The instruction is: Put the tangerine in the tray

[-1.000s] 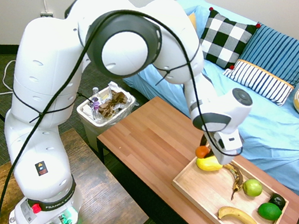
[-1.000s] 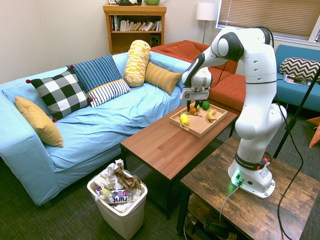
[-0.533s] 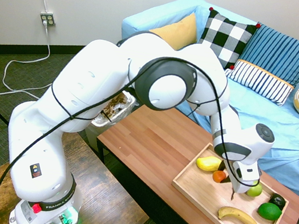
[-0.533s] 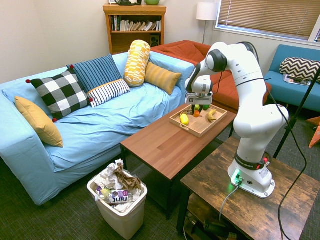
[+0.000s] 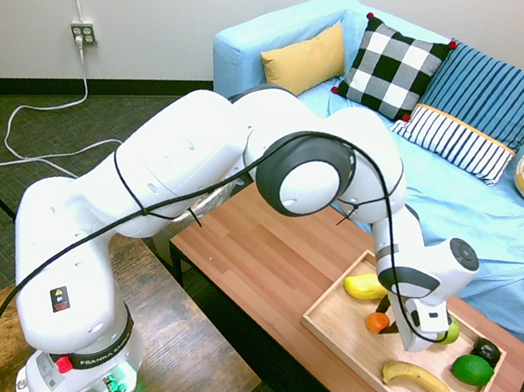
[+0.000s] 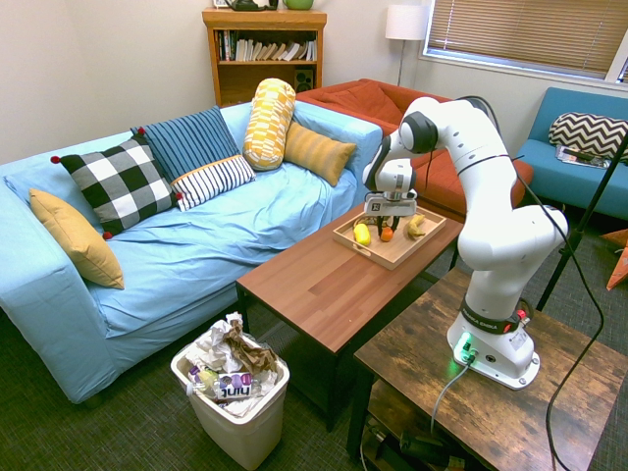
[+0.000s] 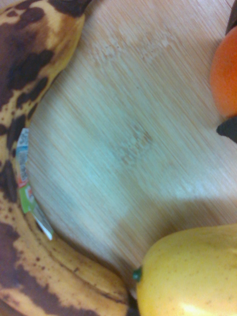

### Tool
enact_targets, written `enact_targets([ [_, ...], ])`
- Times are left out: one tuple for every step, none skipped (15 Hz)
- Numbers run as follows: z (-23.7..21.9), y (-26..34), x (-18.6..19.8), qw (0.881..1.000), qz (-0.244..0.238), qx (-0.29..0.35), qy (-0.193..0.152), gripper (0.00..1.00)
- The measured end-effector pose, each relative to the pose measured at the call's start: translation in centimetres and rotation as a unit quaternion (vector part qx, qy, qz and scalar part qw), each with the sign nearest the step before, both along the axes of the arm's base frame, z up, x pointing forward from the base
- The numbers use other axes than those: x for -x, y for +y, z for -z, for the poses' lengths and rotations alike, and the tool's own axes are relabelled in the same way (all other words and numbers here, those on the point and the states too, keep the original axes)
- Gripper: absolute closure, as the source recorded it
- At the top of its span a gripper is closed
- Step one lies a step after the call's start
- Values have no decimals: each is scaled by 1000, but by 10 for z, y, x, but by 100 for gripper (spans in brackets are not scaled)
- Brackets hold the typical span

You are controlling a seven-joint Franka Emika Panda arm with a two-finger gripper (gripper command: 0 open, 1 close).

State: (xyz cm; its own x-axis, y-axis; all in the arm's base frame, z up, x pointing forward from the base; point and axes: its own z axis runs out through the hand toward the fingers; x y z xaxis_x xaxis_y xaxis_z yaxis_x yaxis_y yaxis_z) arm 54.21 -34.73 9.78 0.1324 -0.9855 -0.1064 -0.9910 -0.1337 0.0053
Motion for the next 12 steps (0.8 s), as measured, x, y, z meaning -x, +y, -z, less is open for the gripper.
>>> enact_targets([
  [0,0,0,1000,-2,0,0,0],
  [0,0,0,1000,-4,0,0,0],
  [0,0,0,1000,-6,0,-1,0],
  [0,0,0,1000,-8,0,-1,0],
  [0,0,0,1000,-9,0,-1,0],
  [-2,-1,0,1000,-11,0,-2,0],
  [-5,-1,-1,1000,-12,1,-5,0],
  [-11,-1,-3,1000,-13,3,-9,0],
  [-19,-1,-4,1000,-14,4,-14,0],
  [-28,-1,-4,1000,-15,5,-19,0],
  [-40,0,-3,1000,-15,7,-23,0],
  [-53,0,0,999,-15,9,-27,0],
])
